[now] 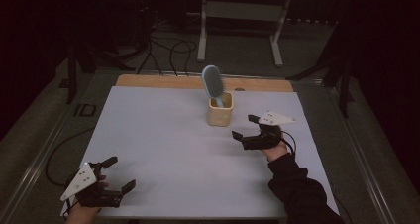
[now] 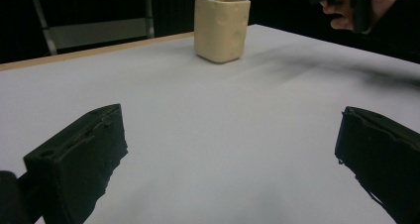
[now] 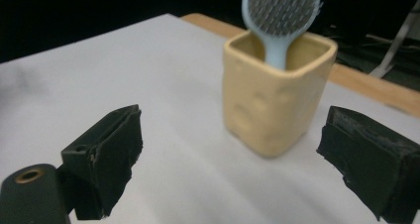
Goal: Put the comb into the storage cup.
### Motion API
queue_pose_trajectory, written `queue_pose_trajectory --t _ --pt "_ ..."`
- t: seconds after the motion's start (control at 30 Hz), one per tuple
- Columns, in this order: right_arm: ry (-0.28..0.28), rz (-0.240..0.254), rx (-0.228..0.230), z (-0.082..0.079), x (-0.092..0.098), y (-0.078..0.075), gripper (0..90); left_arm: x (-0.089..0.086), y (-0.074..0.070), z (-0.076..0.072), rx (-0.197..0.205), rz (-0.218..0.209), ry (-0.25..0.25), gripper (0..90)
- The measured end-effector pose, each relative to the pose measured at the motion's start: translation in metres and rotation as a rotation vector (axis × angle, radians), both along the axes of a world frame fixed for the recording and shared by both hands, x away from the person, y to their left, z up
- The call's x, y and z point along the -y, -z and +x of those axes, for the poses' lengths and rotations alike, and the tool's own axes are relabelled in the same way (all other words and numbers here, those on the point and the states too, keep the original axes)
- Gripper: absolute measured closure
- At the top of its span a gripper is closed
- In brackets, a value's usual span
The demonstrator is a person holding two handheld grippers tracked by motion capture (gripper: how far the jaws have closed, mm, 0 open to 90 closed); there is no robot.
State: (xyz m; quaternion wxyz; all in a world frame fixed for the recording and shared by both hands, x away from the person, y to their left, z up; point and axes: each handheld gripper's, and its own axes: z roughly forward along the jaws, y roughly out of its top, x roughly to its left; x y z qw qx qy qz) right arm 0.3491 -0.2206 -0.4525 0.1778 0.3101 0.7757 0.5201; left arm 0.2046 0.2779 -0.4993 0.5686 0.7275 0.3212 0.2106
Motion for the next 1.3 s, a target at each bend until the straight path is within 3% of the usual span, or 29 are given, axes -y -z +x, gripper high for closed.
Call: queue_pose_trajectory --t 0.47,0.67,0.97,1.3 --pt "0.002 -0.005 -0.025 -0.031 0.017 0.021 8.9 0.000 0.000 0.000 -0.001 0.000 0.000 0.0" --pt "0.004 -0.030 -0.026 -0.044 0.022 0.028 8.9 0.000 0.000 0.000 -0.001 -0.002 -0.002 0.0" --pt "0.047 -0.023 -0.044 -0.059 0.038 0.041 9.0 0.000 0.000 0.000 -0.001 0.001 0.000 0.0" --pt "0.086 -0.068 -0.036 -0.079 0.051 0.051 9.0 0.001 0.000 0.000 0.001 0.003 0.001 0.0"
